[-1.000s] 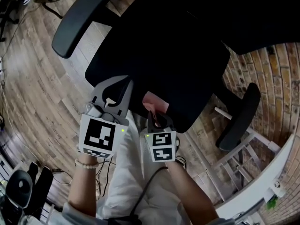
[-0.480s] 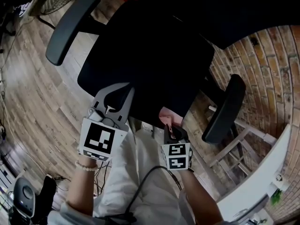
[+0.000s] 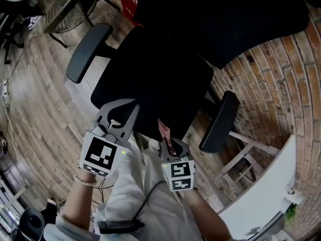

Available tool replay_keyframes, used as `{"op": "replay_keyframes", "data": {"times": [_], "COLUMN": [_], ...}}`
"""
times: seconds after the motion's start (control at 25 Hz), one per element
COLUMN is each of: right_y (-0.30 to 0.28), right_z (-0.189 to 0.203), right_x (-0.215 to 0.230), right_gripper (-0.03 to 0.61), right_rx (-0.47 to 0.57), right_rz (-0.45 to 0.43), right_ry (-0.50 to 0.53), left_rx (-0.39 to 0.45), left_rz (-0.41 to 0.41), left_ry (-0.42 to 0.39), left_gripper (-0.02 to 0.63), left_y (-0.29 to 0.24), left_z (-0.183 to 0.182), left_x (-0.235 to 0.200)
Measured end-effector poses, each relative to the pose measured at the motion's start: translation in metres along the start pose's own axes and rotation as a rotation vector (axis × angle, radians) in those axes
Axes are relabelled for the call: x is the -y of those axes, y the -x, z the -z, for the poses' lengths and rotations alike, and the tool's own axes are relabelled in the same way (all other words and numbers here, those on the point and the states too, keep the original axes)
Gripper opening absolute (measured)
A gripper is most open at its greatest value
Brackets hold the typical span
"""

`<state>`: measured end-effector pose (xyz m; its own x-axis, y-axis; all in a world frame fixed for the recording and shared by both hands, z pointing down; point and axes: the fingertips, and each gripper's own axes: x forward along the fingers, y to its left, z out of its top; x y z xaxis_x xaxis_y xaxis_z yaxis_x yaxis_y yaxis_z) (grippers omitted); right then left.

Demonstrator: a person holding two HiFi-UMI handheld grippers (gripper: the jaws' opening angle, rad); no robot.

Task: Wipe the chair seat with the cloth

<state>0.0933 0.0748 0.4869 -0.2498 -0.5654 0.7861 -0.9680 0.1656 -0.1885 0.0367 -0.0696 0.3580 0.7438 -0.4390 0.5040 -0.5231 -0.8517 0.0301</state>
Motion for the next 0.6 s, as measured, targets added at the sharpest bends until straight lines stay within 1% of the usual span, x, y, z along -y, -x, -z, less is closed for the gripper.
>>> {"op": "replay_keyframes", "data": {"times": [0.08,0.2,0.36,0.52,0.6], "right_y": [0.023,0.063,0.113,0.156,0.18], "right_z": [-0.031,-0.083,-0.145,-0.199,-0.215], "right_x": [-0.002,-0.002,-0.001,0.002,-0.002], "right_gripper": [0.054,0.054,0.054,0.054,0.054], "right_rx": [0.053,0.135,0.238,0.337,0.375], "right_rz": [0.005,0.03,0.06,0.087,0.088], "right_ry": [0.007,0.011,0.01,0.051,0.075], "left_rx": [0.01,0.026,0.037,0.07,0.094], "left_rz": [0.003,0.005,-0.004,-0.068,-0.094], "left_ry": [-0.026,-0.038,-0.058,-0.058,-0.06], "left_gripper": [0.018,0.018,0.018,0.018,0.018], "left_y": [0.017,0.046,0.083,0.119,0.139], "left_z": [-0.028,-0.067,-0.105,-0.142,-0.161], "left_x": [0.003,0.007,0.008,-0.005,-0.004]}}
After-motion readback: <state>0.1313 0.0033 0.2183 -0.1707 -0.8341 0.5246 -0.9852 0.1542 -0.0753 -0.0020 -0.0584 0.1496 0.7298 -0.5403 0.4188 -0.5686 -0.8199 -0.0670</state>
